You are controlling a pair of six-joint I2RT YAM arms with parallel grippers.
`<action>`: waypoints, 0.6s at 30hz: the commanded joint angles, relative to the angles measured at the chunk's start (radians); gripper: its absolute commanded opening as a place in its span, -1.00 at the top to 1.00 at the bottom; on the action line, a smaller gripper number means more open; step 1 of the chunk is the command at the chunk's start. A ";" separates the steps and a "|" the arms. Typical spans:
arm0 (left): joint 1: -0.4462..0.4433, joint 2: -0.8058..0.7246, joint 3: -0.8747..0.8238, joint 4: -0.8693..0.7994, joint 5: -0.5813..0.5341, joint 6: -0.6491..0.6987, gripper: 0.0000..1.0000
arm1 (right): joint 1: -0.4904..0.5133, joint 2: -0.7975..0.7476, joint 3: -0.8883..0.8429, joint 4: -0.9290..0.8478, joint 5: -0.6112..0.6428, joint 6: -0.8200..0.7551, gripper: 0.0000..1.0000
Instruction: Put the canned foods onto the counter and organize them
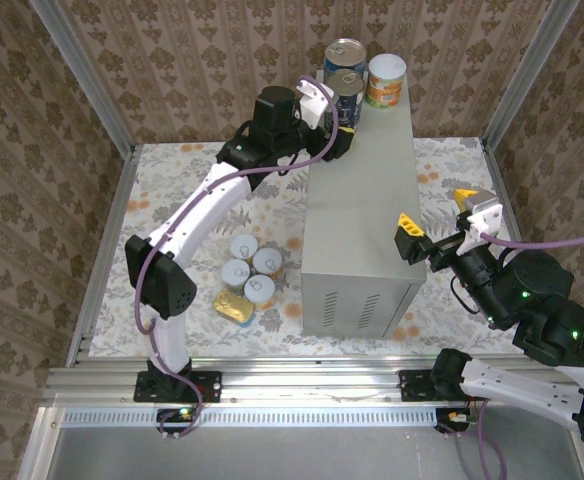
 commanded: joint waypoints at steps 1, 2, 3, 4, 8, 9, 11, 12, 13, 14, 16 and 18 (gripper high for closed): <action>0.013 0.021 0.036 -0.015 0.001 -0.011 -0.80 | -0.005 -0.015 -0.008 0.014 0.034 0.002 -1.00; 0.013 0.021 0.038 -0.016 0.001 -0.011 -0.80 | -0.005 -0.016 -0.008 0.013 0.034 0.003 -1.00; 0.013 0.021 0.038 -0.016 0.002 -0.011 -0.80 | -0.005 -0.018 -0.008 0.012 0.034 0.003 -1.00; 0.013 0.020 0.039 -0.017 0.002 -0.011 -0.80 | -0.005 -0.017 -0.008 0.014 0.034 0.004 -1.00; 0.013 0.000 0.027 -0.016 -0.002 -0.015 -0.83 | -0.005 -0.017 -0.008 0.015 0.032 0.003 -1.00; 0.014 -0.012 0.016 -0.013 -0.008 -0.014 -0.86 | -0.006 -0.018 -0.007 0.015 0.032 0.003 -1.00; 0.015 -0.044 -0.019 -0.004 -0.017 -0.014 -0.91 | -0.005 -0.014 -0.004 0.010 0.032 0.002 -1.00; 0.015 -0.068 -0.045 0.004 -0.024 -0.014 -0.95 | -0.005 -0.014 -0.002 0.009 0.033 0.002 -1.00; 0.015 -0.089 -0.069 0.011 -0.029 -0.014 -0.98 | -0.006 -0.013 -0.001 0.009 0.032 0.003 -1.00; 0.017 -0.115 -0.100 0.018 -0.033 -0.017 -1.00 | -0.005 -0.013 -0.001 0.009 0.032 0.002 -1.00; 0.021 -0.172 -0.156 0.032 -0.044 -0.024 -1.00 | -0.005 -0.011 -0.001 0.009 0.032 0.002 -1.00; 0.034 -0.232 -0.217 0.038 -0.046 -0.039 -1.00 | -0.005 -0.008 0.000 0.011 0.032 0.002 -1.00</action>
